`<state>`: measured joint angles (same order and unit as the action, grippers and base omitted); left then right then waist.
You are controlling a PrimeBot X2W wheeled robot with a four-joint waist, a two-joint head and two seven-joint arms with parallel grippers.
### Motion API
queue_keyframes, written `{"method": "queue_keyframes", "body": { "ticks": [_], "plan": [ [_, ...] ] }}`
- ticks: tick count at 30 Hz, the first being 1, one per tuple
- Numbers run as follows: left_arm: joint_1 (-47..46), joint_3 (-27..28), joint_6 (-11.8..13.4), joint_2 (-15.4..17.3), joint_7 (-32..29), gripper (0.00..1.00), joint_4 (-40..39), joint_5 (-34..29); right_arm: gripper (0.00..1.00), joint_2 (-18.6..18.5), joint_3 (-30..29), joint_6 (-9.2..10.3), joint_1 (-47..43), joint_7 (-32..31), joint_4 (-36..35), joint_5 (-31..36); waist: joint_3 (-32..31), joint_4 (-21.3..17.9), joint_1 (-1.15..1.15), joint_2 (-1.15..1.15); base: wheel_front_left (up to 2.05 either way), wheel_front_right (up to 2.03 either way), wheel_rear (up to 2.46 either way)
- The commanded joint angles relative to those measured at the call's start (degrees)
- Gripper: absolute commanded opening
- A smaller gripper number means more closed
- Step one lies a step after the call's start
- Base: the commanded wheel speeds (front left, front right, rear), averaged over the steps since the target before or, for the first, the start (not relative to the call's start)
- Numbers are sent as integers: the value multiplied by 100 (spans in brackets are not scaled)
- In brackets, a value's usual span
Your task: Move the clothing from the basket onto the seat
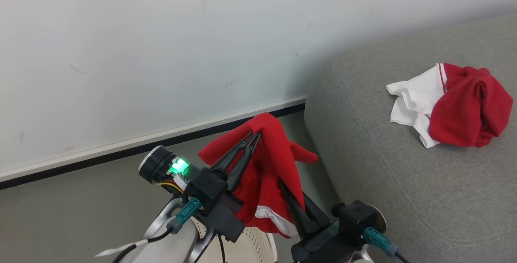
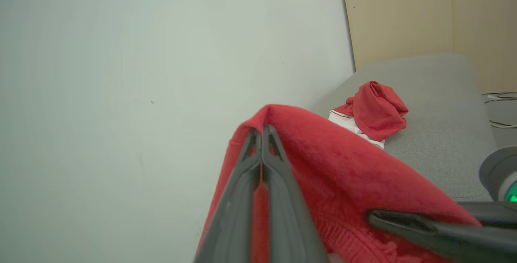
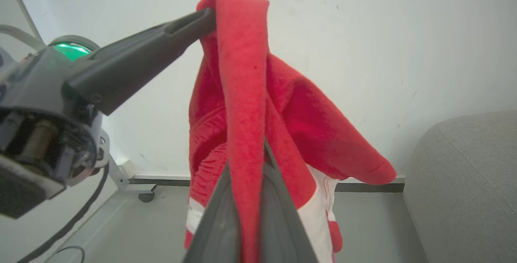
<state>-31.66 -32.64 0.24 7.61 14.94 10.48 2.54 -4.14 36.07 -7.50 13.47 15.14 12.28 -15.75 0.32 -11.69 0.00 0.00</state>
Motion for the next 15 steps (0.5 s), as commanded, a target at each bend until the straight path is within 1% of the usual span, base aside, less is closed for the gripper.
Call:
{"method": "queue_keyframes", "body": {
  "ticks": [1, 9, 10, 11, 12, 13, 14, 15],
  "plan": [
    [-2, -33, -3, 16, 33, 0, 23, -13, 0, 24, -10, 2, 12, 3, 19, 47, 7, 15, 0, 0, 0, 0, 0],
    [25, -89, -53, 83, 10, 0, 160, 64, 0, 23, -140, 2, 36, 3, -78, 140, 76, 81, 0, 0, 0, 0, 0],
    [24, -91, -53, 82, 8, 8, 176, 81, 0, 16, -167, 2, 26, 3, -82, 145, 84, 89, 0, 0, 0, 0, 0],
    [32, -98, -62, 81, -15, 31, 204, 96, 0, 13, -186, 2, 14, 3, -88, 159, 91, 95, 0, 0, 0, 0, 0],
    [31, -109, -76, 84, -11, 40, 221, 100, 0, 10, -207, 2, 3, 3, -95, 168, 99, 102, 0, 0, 0, 0, 0],
    [27, -109, -70, 83, -9, 47, 218, 110, 0, 9, -230, 2, -2, 3, -97, 170, 107, 105, 0, 0, 0, 0, 0],
    [28, -103, -52, 74, -5, 100, 204, 131, 0, 8, -242, 2, -1, 3, -104, 185, 116, 108, 0, 0, 0, 0, 0],
    [28, -104, -46, 75, -2, 100, 197, 141, 0, 9, -255, 2, 3, 3, -113, 203, 124, 109, 0, 0, 0, 0, 0]
  ]
}}
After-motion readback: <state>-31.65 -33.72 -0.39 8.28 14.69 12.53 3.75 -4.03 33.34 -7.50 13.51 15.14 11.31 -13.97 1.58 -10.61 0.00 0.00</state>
